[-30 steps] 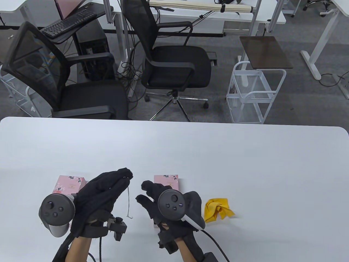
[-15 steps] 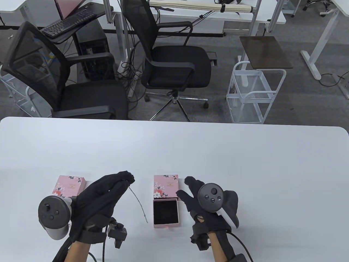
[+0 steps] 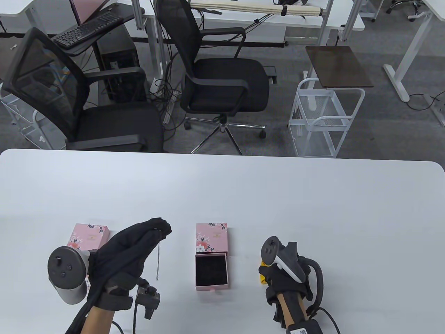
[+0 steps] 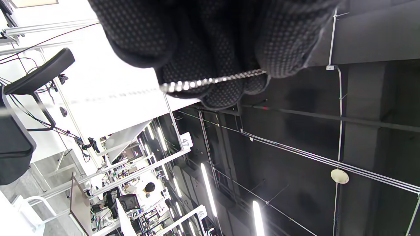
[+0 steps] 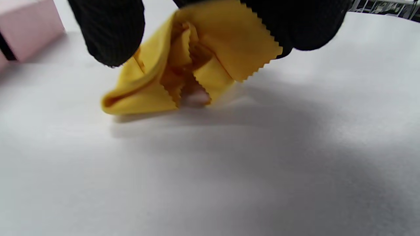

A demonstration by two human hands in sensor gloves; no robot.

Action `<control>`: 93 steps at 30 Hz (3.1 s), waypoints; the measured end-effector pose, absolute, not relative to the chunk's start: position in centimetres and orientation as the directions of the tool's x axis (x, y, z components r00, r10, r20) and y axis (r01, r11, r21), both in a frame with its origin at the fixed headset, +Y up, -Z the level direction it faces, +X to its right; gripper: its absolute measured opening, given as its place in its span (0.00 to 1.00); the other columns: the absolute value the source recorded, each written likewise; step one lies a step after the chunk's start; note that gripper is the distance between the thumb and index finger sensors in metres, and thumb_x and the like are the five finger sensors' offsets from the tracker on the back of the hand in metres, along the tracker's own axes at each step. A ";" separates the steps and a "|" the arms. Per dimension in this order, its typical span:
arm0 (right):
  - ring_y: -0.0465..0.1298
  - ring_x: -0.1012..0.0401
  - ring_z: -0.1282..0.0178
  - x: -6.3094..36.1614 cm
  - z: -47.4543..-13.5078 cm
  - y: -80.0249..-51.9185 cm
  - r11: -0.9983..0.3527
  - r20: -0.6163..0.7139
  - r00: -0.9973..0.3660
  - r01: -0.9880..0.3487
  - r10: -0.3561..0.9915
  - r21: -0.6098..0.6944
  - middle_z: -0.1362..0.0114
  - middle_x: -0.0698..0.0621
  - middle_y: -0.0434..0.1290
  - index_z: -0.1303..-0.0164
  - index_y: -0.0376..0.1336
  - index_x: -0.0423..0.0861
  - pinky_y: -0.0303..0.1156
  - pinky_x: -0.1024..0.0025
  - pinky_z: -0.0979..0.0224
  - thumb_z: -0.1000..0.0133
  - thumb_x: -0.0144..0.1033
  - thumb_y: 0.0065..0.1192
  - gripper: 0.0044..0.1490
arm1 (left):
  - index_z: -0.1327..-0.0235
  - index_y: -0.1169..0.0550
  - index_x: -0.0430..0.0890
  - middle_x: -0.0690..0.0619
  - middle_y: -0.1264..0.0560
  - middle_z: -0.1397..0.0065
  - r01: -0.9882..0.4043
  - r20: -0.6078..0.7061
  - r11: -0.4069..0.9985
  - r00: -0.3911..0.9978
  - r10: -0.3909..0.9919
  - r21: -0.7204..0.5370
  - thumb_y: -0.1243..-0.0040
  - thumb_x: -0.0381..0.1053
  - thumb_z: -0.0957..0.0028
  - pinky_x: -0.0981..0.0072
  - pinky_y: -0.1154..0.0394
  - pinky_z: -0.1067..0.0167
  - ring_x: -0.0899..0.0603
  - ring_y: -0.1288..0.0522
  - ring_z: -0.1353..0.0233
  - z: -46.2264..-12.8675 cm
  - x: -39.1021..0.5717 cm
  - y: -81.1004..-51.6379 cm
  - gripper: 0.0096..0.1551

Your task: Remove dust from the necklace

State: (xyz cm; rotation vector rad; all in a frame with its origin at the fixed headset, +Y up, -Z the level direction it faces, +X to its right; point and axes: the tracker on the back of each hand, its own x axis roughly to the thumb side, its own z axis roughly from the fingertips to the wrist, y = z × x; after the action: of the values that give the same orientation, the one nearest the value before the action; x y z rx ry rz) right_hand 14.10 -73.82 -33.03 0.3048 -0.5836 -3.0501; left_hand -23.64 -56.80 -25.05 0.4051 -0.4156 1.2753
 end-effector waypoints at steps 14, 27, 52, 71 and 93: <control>0.77 0.40 0.37 12.6 -32.7 -71.3 -0.927 -0.101 -0.924 -0.373 0.368 0.030 0.28 0.36 0.73 0.23 0.63 0.43 0.72 0.46 0.33 0.35 0.39 0.69 0.31 | 0.41 0.14 0.54 0.52 0.12 0.40 -0.967 0.493 0.245 0.248 0.834 0.071 0.32 0.58 0.40 0.55 0.19 0.45 0.46 0.17 0.41 -25.3 -23.7 -56.9 0.18; 0.73 0.38 0.33 4.3 -29.7 -63.0 -0.317 0.345 -0.246 -0.934 0.906 0.167 0.24 0.35 0.69 0.20 0.60 0.43 0.69 0.42 0.30 0.34 0.38 0.66 0.32 | 0.40 0.14 0.54 0.51 0.14 0.36 -0.958 0.435 0.259 0.288 0.853 0.125 0.33 0.59 0.39 0.52 0.21 0.41 0.44 0.18 0.37 -26.0 -24.7 -57.3 0.19; 0.73 0.36 0.31 -1.5 -25.9 -59.3 -0.383 0.542 -0.371 -0.919 0.754 -0.096 0.22 0.30 0.67 0.19 0.57 0.34 0.70 0.41 0.31 0.39 0.41 0.71 0.44 | 0.40 0.15 0.52 0.49 0.17 0.31 -0.949 0.389 0.293 0.314 0.866 0.115 0.32 0.59 0.40 0.49 0.22 0.39 0.41 0.20 0.34 -26.1 -22.5 -58.2 0.20; 0.73 0.37 0.32 -1.1 -27.2 -59.7 -0.239 0.477 -0.106 -0.944 0.873 0.228 0.27 0.37 0.72 0.23 0.61 0.39 0.68 0.41 0.30 0.32 0.35 0.62 0.29 | 0.37 0.17 0.57 0.46 0.28 0.18 -0.950 0.448 0.313 0.270 0.852 -0.023 0.33 0.60 0.39 0.37 0.33 0.29 0.31 0.35 0.21 -26.2 -22.5 -57.9 0.19; 0.79 0.43 0.45 -1.0 -26.9 -59.4 -0.363 0.514 -0.252 -0.923 0.820 0.126 0.41 0.41 0.80 0.33 0.68 0.39 0.73 0.47 0.36 0.33 0.43 0.63 0.26 | 0.41 0.14 0.55 0.51 0.18 0.29 -0.942 0.498 0.306 0.334 0.801 0.140 0.31 0.58 0.41 0.44 0.25 0.34 0.39 0.24 0.29 -25.3 -22.9 -57.4 0.18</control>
State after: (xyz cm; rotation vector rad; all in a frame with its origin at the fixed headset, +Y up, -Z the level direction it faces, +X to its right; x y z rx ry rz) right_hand -1.02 -59.40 -26.87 -1.3299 0.5229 -4.0753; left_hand -22.94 -57.39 -25.32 0.4467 -0.3663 1.1875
